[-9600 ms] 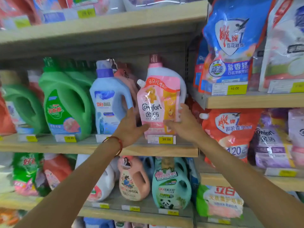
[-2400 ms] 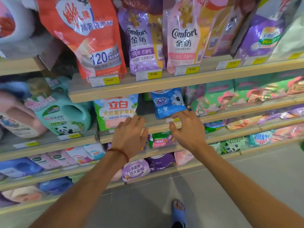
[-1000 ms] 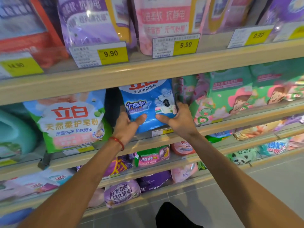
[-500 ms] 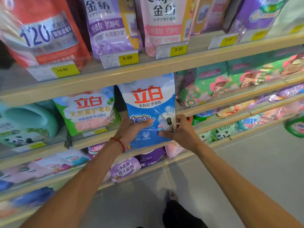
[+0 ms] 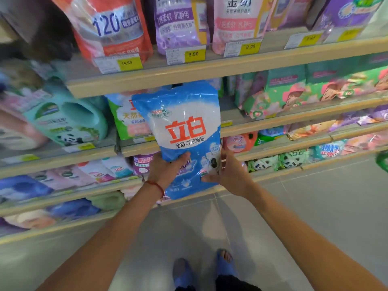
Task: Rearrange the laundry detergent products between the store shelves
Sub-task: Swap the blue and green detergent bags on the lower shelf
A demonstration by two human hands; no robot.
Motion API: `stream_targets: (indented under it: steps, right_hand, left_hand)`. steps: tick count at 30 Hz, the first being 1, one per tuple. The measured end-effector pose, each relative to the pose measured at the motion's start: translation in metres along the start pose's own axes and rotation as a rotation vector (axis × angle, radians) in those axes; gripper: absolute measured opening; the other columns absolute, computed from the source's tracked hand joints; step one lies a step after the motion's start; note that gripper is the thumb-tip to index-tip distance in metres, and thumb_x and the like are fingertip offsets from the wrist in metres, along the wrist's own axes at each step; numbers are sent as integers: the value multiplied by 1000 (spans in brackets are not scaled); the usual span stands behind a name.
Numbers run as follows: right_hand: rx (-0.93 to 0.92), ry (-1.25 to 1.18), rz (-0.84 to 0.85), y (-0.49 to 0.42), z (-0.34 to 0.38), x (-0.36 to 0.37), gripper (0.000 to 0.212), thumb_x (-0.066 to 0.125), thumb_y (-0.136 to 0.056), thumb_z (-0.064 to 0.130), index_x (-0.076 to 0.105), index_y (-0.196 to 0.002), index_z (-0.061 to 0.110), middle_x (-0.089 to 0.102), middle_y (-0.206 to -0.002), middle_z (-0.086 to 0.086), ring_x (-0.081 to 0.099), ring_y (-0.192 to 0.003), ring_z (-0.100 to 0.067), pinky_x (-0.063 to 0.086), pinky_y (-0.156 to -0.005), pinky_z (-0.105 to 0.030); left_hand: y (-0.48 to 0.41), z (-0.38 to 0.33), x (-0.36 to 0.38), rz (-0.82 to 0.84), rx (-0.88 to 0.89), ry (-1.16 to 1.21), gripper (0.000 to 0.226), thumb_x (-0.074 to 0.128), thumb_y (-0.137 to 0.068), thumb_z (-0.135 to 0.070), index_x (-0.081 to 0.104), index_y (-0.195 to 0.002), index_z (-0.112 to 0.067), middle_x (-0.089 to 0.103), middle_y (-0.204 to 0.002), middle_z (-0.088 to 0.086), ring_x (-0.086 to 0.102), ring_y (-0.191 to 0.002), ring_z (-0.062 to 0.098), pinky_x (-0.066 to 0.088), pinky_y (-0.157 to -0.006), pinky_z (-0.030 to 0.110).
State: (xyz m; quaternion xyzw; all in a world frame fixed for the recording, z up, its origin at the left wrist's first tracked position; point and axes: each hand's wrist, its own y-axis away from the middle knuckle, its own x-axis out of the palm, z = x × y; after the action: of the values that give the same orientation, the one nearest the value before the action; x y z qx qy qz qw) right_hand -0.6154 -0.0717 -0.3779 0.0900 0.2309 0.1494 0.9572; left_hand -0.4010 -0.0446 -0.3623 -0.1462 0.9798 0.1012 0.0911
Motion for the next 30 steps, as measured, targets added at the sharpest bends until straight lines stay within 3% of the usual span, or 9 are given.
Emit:
stream_targets:
  steps: [2,6,8,11,16,18,22,25,30]
  right_hand:
    - [-19,-1,65,-3,3,8,74,98,-67,16,48,-121,18,64,-109,14,68,-97,-3,54,-67,-10]
    - [-152,68,193,-11,21,20,62,93,-75,27,57,-123,13,69,-113,7,69,-99,-8,59,-80,-19]
    - [-201,84,262,-16,30,25,56,88,-82,31,58,-127,16,68,-117,12,68,-103,-3,59,-86,-25]
    - [-251,105,315,-29,43,35,53,83,-88,31,54,-132,23,62,-116,22,62,-103,7,54,-82,-16]
    - [-282,147,240,-63,64,55,64,80,-91,28,51,-145,12,60,-135,-1,59,-116,-15,44,-84,-20]
    - [-279,142,198,-76,72,65,65,80,-90,30,51,-145,13,60,-138,-2,57,-119,-16,42,-92,-26]
    - [-201,69,134,-102,83,87,70,84,-85,36,51,-143,15,56,-135,1,52,-121,-15,41,-93,-29]
    - [-216,43,71,-123,86,95,55,86,-83,32,54,-126,21,60,-124,6,55,-120,-17,45,-97,-34]
    - [-61,-59,45,-154,89,96,111,92,-77,36,23,-161,12,33,-166,-7,36,-151,-26,39,-120,-50]
  left_hand:
    - [9,4,-10,-86,-32,26,21,85,-82,-25,75,-101,-29,77,-91,-17,72,-82,-3,57,-75,19]
    - [32,12,-31,-268,-65,122,23,84,-83,-14,74,-90,-34,74,-71,-28,71,-70,-10,55,-61,10]
    - [42,14,-42,-359,-73,151,21,84,-82,-12,75,-91,-29,74,-68,-25,71,-66,-8,54,-57,9]
    - [53,14,-59,-483,-84,140,19,87,-79,-18,73,-78,-32,74,-66,-22,72,-66,-4,57,-62,17]
    - [62,26,-89,-671,-147,130,19,90,-71,-31,73,-68,-25,75,-69,-2,71,-73,22,61,-82,51]
    - [62,30,-100,-749,-166,132,28,84,-61,-46,70,-69,-23,75,-78,11,73,-81,31,60,-84,54]
    - [51,40,-127,-824,-191,167,42,76,-47,-63,67,-66,-27,75,-82,10,74,-88,33,60,-87,54]
    - [41,45,-143,-855,-194,157,48,76,-47,-65,71,-72,-24,77,-88,13,74,-90,33,59,-87,55]
    - [24,47,-152,-927,-215,202,32,81,-56,-55,67,-65,-27,74,-77,4,73,-85,29,60,-87,51]
